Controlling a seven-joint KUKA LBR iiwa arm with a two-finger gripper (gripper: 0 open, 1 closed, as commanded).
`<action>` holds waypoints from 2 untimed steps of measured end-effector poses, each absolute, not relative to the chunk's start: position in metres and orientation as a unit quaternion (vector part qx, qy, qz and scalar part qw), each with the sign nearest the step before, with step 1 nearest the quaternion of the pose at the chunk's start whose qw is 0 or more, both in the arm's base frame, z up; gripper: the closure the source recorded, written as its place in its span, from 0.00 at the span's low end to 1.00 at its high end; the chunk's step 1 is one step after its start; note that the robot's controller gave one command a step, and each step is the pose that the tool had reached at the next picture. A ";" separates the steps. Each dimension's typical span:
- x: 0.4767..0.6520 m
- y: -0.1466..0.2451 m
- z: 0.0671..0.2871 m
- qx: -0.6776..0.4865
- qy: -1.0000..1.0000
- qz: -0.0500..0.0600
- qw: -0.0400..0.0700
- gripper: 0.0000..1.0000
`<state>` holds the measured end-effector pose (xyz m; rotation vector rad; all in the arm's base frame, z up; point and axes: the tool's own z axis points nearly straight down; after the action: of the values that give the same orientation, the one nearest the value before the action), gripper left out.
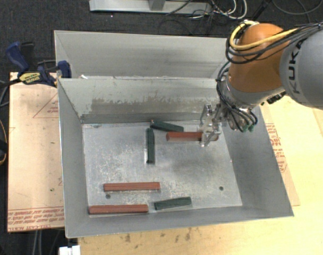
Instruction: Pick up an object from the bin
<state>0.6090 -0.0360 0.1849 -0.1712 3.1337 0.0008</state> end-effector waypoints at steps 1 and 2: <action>0.609 -0.036 0.185 -0.055 0.999 0.000 0.002 1.00; 0.608 -0.045 0.143 -0.043 0.999 0.000 0.005 1.00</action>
Offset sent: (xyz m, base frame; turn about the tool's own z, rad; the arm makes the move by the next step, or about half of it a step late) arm -0.0080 -0.0246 -0.1149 0.0651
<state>0.6082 -0.0448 0.1433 -0.1349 3.1281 0.0004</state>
